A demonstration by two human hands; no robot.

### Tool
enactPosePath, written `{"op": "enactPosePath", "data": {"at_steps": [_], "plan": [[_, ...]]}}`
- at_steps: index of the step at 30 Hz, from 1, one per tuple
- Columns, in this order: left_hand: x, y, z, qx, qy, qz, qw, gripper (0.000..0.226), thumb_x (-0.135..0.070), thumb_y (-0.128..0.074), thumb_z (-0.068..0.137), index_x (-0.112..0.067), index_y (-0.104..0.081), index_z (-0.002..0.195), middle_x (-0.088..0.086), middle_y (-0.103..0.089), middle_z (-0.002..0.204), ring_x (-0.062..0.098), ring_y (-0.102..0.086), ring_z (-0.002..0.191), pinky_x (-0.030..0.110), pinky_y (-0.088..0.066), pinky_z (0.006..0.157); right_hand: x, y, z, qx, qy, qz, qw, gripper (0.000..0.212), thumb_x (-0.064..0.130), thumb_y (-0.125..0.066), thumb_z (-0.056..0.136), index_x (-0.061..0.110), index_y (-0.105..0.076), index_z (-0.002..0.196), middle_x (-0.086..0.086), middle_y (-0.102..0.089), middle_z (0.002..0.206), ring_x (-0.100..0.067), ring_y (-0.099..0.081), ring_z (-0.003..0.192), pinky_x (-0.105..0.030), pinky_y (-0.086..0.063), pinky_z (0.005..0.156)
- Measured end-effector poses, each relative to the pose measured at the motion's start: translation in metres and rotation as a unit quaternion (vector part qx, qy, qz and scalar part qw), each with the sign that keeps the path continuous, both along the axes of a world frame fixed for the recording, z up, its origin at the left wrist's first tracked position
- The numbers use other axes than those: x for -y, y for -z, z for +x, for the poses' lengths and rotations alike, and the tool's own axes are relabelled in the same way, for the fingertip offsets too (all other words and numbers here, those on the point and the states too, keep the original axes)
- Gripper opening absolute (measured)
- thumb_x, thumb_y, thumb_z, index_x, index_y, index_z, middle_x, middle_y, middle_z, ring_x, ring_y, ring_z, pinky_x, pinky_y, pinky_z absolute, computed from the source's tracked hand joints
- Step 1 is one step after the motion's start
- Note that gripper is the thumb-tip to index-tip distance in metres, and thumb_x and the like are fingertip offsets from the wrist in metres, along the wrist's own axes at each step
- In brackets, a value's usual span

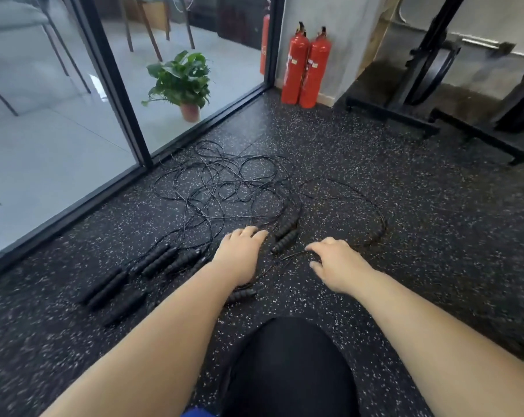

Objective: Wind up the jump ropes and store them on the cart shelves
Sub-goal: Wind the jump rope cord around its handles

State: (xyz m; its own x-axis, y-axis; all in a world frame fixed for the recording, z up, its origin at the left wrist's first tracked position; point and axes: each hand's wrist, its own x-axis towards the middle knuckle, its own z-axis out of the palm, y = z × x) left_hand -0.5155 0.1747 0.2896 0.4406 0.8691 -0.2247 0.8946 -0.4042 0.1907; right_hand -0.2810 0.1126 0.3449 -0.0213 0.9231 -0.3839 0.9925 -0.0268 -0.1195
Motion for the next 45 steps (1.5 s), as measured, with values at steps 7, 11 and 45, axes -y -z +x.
{"op": "enactPosePath", "data": {"at_steps": [7, 11, 45], "plan": [[-0.026, 0.079, -0.017, -0.023, -0.036, -0.095, 0.995, 0.082, -0.026, -0.069, 0.098, -0.029, -0.025, 0.167, -0.001, -0.03, 0.17, 0.031, -0.036, 0.152, 0.048, -0.036, 0.122, -0.035, 0.077, -0.002, -0.017, -0.03, -0.073, 0.997, 0.048, 0.037, -0.049, 0.11, 0.029, -0.043, 0.158, -0.005, -0.048, 0.152, -0.029, -0.042, 0.14, -0.047, -0.048, 0.11], [-0.043, 0.113, -0.011, -0.039, -0.033, -0.125, 0.991, 0.088, -0.037, -0.074, 0.095, -0.029, -0.024, 0.168, 0.0, -0.031, 0.169, 0.032, -0.037, 0.15, 0.049, -0.037, 0.121, -0.052, 0.112, 0.004, -0.017, -0.034, -0.103, 0.994, 0.05, 0.037, -0.048, 0.11, 0.03, -0.041, 0.159, -0.005, -0.046, 0.154, -0.029, -0.041, 0.142, -0.048, -0.046, 0.113], [-0.203, 0.298, 0.212, -0.18, -0.057, -0.073, 0.979, 0.099, -0.014, -0.064, 0.099, 0.001, 0.006, 0.167, 0.02, -0.033, 0.161, 0.035, -0.044, 0.143, 0.045, -0.047, 0.11, -0.191, 0.294, 0.119, -0.064, 0.014, -0.147, 0.987, 0.045, 0.043, -0.052, 0.108, 0.025, -0.049, 0.15, -0.006, -0.044, 0.15, -0.03, -0.039, 0.14, -0.049, -0.047, 0.111]]}}
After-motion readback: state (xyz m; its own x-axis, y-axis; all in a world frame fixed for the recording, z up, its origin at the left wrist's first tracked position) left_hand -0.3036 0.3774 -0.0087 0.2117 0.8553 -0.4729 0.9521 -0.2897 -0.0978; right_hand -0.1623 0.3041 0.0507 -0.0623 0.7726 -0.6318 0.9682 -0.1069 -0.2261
